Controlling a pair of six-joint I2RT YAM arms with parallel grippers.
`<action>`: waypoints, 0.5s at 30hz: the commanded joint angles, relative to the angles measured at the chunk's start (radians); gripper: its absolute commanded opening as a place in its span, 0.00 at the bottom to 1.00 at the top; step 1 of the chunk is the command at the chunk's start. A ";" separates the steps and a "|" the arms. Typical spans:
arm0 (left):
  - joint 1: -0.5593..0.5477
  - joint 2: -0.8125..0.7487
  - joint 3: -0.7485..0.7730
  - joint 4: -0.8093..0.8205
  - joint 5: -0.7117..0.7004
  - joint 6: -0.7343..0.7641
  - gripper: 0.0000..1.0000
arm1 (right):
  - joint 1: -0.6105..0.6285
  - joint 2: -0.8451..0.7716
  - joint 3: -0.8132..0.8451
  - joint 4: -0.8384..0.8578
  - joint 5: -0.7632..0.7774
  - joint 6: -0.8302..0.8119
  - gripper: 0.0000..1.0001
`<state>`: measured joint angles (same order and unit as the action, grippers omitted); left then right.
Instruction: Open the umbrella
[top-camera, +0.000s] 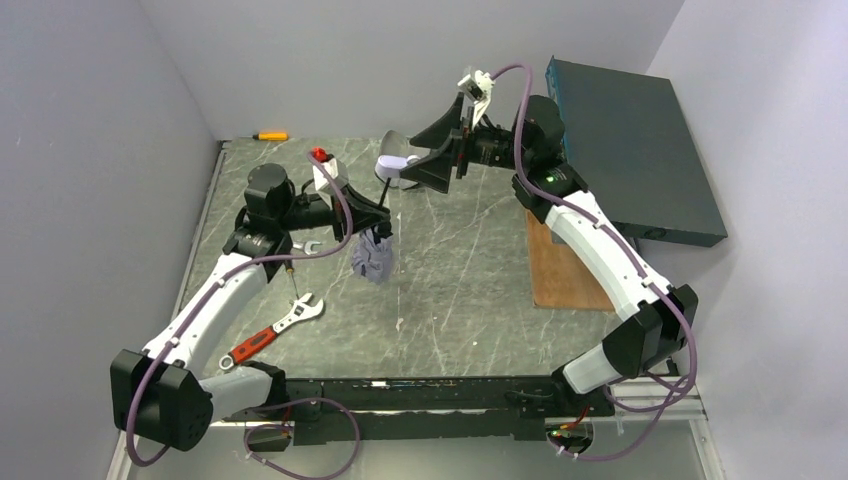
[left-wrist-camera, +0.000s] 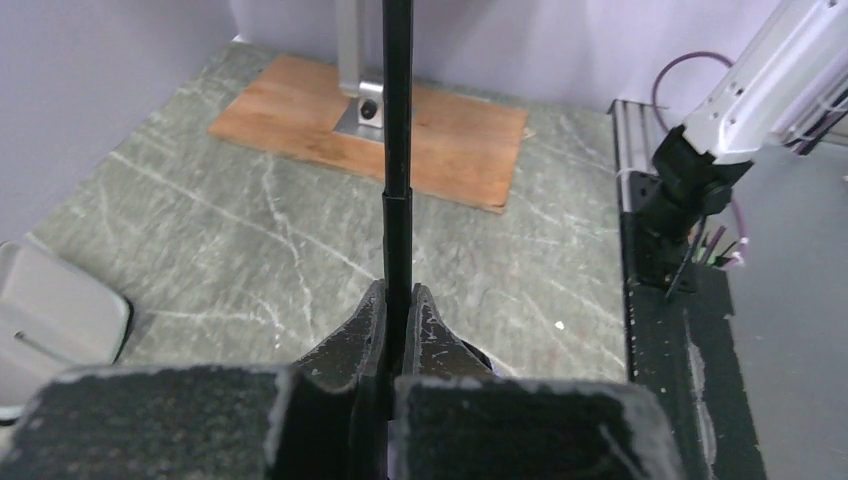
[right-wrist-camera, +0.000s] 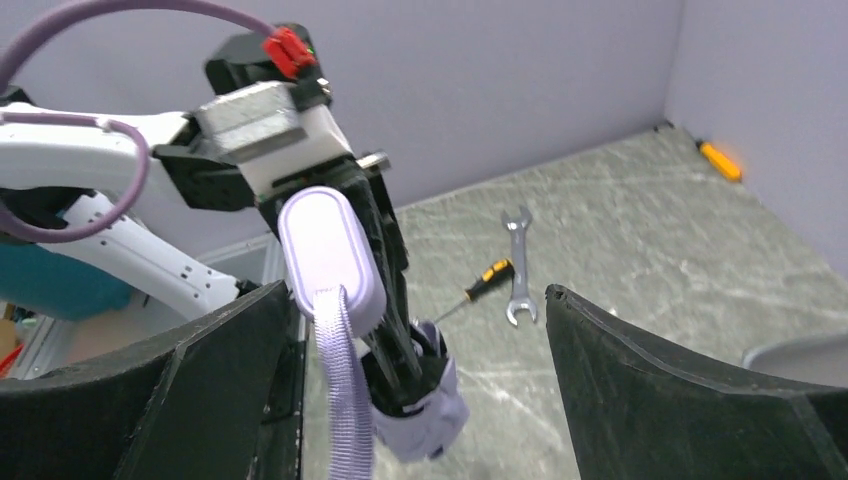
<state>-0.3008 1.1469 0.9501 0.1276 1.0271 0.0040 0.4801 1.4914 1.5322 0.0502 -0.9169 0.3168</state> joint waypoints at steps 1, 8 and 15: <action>0.002 0.008 0.050 0.193 0.101 -0.183 0.00 | 0.045 -0.019 0.010 0.195 -0.017 0.054 0.99; 0.002 0.025 0.036 0.324 0.107 -0.325 0.00 | 0.147 -0.017 0.029 0.122 0.048 -0.121 0.88; 0.001 0.019 0.044 0.265 0.116 -0.267 0.00 | 0.150 -0.020 0.002 0.171 0.103 -0.077 0.67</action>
<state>-0.3008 1.1847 0.9543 0.3382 1.1099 -0.2577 0.6342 1.4914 1.5326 0.1486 -0.8639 0.2417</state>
